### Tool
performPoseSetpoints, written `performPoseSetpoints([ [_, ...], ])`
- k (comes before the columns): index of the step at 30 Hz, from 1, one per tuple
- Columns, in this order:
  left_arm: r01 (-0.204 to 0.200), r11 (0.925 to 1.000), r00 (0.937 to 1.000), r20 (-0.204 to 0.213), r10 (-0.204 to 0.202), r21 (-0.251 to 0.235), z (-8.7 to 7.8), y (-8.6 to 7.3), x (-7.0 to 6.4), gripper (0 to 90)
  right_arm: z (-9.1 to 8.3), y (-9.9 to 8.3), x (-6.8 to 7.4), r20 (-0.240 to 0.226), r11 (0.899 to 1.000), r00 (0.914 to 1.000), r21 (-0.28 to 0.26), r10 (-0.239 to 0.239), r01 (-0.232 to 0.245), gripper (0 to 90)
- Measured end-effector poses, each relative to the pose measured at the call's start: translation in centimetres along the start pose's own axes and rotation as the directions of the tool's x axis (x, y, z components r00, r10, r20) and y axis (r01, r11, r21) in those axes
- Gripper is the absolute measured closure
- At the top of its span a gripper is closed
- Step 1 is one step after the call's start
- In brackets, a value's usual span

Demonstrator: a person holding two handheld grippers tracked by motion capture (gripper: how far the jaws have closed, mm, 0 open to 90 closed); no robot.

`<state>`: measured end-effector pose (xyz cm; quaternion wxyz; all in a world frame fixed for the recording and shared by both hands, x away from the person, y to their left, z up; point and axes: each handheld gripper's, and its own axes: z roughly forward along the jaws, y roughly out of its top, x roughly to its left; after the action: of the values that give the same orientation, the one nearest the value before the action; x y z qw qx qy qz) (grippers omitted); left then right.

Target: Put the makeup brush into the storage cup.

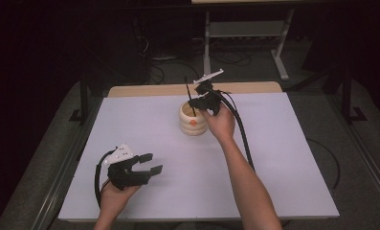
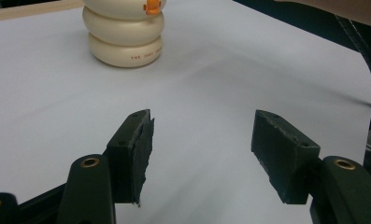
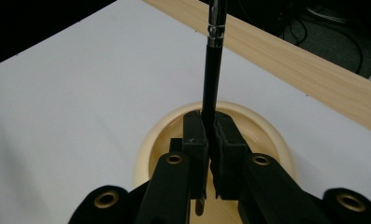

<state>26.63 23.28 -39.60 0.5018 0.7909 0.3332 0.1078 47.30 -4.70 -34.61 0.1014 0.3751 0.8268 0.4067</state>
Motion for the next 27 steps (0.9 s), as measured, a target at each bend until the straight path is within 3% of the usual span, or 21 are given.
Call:
performPoseSetpoints([
  [27, 0.002, 1.0, 1.0, 0.003, -0.002, -0.001, 0.1, -0.1, 0.0, 37.9, 0.9, -1.4, -0.1, -0.005, 1.0, 0.9999, 0.025, 0.012, -0.011, 83.8],
])
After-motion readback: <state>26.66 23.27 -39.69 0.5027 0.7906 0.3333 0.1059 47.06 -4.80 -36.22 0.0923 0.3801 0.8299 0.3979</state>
